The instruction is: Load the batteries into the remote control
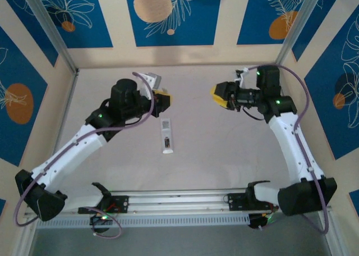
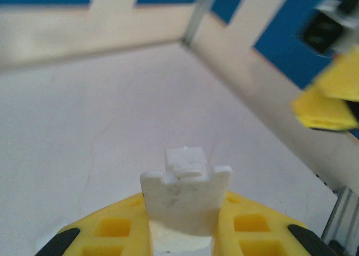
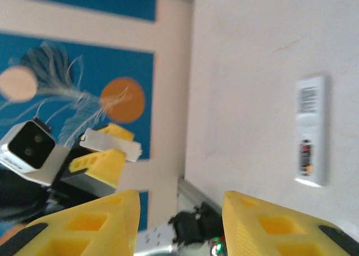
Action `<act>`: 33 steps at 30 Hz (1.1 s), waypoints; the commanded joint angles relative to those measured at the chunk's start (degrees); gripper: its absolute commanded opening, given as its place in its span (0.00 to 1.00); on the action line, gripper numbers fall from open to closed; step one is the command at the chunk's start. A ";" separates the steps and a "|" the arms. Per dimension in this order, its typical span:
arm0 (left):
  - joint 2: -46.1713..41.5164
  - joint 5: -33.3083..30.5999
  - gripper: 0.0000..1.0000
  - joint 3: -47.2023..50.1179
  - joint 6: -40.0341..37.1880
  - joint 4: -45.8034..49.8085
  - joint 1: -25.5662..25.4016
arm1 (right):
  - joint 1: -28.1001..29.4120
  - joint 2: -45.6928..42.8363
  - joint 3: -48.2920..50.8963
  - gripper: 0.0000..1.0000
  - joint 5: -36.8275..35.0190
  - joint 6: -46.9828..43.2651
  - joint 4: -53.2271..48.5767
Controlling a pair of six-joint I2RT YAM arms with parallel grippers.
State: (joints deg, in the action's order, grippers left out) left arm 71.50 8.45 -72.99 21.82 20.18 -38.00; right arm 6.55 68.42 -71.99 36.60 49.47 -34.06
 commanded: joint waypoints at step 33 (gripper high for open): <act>34.89 -15.77 0.27 -0.74 30.36 23.47 -9.47 | 0.62 -12.61 14.08 0.45 -6.89 -1.66 -5.51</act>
State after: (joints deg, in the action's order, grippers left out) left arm 104.99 -8.80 -74.98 50.74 44.21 -47.29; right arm 6.79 56.80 -57.95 28.47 48.45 -38.61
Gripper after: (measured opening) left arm 0.273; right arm 0.448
